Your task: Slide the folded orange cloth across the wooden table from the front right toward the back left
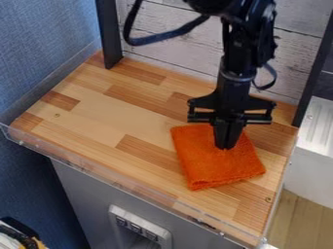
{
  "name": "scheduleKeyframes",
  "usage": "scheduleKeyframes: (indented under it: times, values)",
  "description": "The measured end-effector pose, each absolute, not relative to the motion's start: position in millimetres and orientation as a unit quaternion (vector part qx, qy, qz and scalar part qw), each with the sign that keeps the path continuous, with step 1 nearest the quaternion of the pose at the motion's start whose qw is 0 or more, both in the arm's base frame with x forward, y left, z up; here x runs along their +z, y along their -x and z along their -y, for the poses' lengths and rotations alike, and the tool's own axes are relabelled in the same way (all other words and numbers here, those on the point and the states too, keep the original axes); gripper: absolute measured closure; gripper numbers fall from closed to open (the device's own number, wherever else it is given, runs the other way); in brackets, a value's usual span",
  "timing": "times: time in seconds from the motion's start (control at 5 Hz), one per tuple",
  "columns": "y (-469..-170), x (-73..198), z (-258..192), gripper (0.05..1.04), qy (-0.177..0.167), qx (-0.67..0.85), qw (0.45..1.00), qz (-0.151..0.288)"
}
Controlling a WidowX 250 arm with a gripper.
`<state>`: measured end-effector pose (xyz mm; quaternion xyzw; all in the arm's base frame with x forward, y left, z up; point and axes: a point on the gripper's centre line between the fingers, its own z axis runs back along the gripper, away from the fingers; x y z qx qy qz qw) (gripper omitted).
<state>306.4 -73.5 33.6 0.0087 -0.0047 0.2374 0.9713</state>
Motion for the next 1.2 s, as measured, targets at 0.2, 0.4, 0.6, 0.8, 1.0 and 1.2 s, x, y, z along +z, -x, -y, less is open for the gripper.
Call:
scheduleKeyframes:
  times: [0.2,0.4,0.6,0.8,1.0,1.2]
  values:
    - [-304,25,73,1.025,-0.009,0.238,0.971,0.005]
    - [-299,17,72,1.025,-0.009,0.24,0.971,0.002]
    - [-296,11,72,1.025,-0.007,0.241,0.97,-0.001]
    - [-300,9,63,1.025,-0.003,0.221,0.975,-0.003]
    - [-311,10,44,1.025,0.001,0.187,0.982,-0.007]
    - [-324,9,18,1.025,0.002,0.15,0.989,-0.008]
